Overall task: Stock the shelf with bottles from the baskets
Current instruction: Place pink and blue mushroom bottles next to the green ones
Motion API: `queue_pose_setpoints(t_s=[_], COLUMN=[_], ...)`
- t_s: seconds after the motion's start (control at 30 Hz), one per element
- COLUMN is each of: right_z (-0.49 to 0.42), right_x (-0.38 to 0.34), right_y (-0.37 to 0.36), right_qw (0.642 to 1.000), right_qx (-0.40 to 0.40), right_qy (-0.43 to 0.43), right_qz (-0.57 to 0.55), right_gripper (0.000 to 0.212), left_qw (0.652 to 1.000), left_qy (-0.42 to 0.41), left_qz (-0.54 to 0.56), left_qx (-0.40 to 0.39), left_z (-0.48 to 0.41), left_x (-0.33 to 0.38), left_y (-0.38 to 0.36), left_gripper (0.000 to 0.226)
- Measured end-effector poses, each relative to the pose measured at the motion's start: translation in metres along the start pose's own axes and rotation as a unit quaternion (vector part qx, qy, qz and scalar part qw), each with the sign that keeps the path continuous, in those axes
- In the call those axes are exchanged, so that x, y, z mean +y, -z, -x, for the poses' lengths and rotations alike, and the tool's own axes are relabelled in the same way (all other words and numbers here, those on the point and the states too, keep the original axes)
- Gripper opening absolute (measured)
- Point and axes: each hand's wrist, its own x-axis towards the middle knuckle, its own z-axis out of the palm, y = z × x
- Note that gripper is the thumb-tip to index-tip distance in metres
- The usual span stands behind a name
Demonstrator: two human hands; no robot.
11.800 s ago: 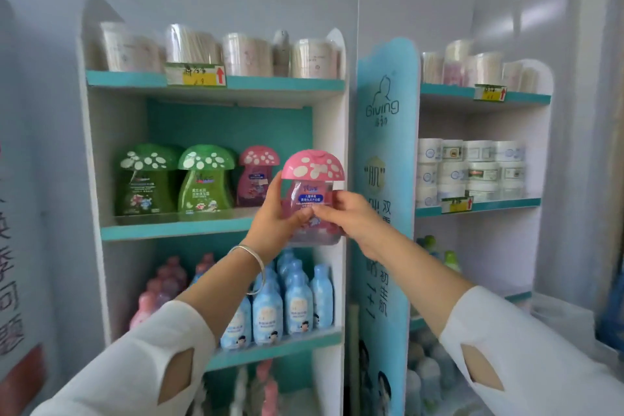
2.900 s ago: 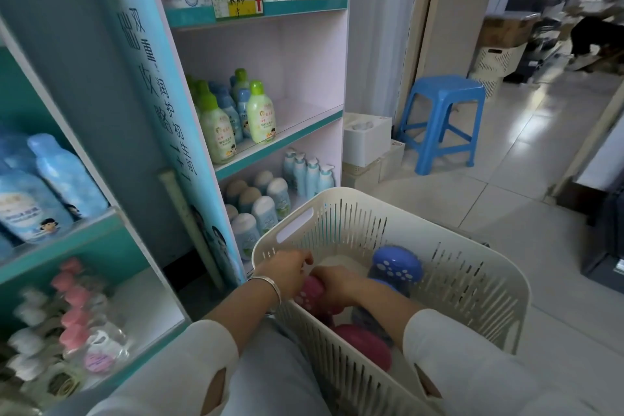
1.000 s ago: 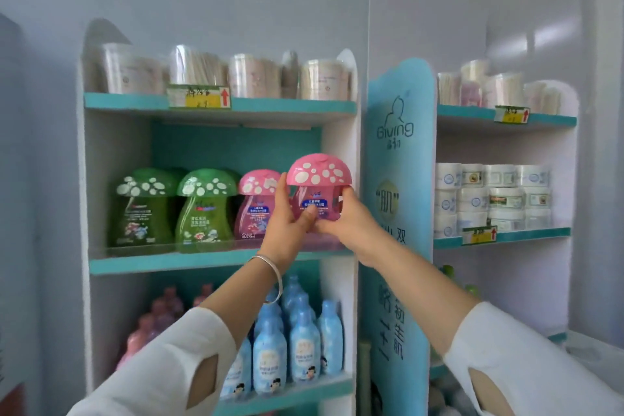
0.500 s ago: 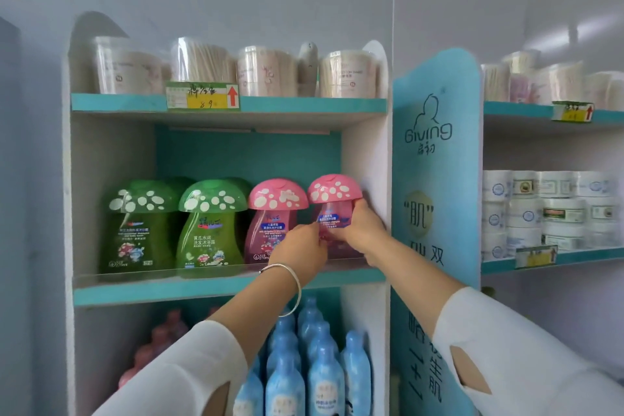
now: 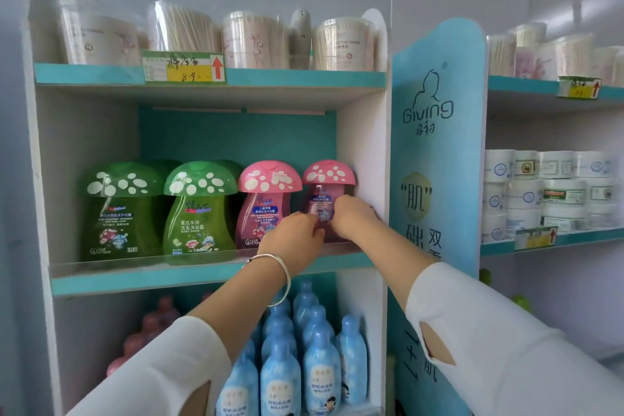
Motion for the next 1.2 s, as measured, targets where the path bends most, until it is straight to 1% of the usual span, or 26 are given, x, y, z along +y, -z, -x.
queue_pose_setpoints(t_s=[0.07,0.1,0.13,0.23,0.33,0.43,0.53,0.73,0.8,0.9,0.97,1.03,1.13,1.2], right_z=[0.005,0.007,0.007,0.002,-0.005,-0.011,-0.014,-0.009,-0.003,0.015,0.033,0.052,0.078,0.095], right_x=[-0.001,-0.001,-0.002,-0.005,-0.007,-0.007,-0.007,-0.005,-0.005,-0.001,0.002,0.008,0.022,0.035], right_y=[0.001,0.001,0.002,0.006,0.005,0.000,-0.004,-0.001,0.003,0.011,0.018,0.022,0.027,0.033], right_qw=[0.997,0.995,0.995,0.999,0.998,0.997,0.997,0.997,0.998,1.000,0.998,0.994,0.986,0.979], right_qx=[0.024,0.023,0.014,-0.018,-0.047,-0.052,-0.048,-0.052,-0.052,-0.020,0.013,0.039,0.091,0.128], right_qy=[0.017,0.019,0.012,-0.011,-0.032,-0.048,-0.053,-0.028,-0.018,0.006,0.042,0.088,0.135,0.158], right_qz=[0.074,0.093,0.094,0.046,0.022,0.016,0.017,0.048,0.038,0.022,0.034,0.046,0.020,0.016], right_gripper=[0.031,0.032,0.033,0.036,0.055,0.061,0.060,0.042,0.041,0.041,0.042,0.037,0.025,0.024], left_qw=[0.999,0.999,0.998,0.997,0.998,0.998,0.998,0.997,0.997,0.997,0.996,0.994,0.991,0.988], left_qy=[-0.020,-0.027,-0.035,-0.051,-0.044,-0.032,-0.032,-0.033,-0.030,-0.033,-0.045,-0.057,-0.069,-0.074], left_qz=[0.012,0.015,0.017,0.010,-0.017,-0.021,-0.026,-0.040,-0.040,-0.032,-0.023,-0.010,0.005,0.017], left_qx=[0.026,0.034,0.040,0.049,0.053,0.052,0.057,0.062,0.062,0.067,0.080,0.093,0.117,0.138], left_z=[0.003,0.004,0.005,0.008,0.011,0.011,0.011,0.012,0.015,0.019,0.023,0.027,0.036,0.042], left_x=[-0.002,-0.003,-0.004,-0.005,-0.010,-0.011,-0.011,-0.011,-0.009,-0.004,0.001,0.010,0.024,0.033], left_y=[0.000,0.000,0.000,0.000,0.000,0.001,-0.001,-0.003,-0.002,-0.001,-0.001,-0.002,-0.005,-0.006], left_gripper=[0.030,0.030,0.031,0.029,0.029,0.030,0.030,0.031,0.031,0.030,0.027,0.025,0.022,0.021])
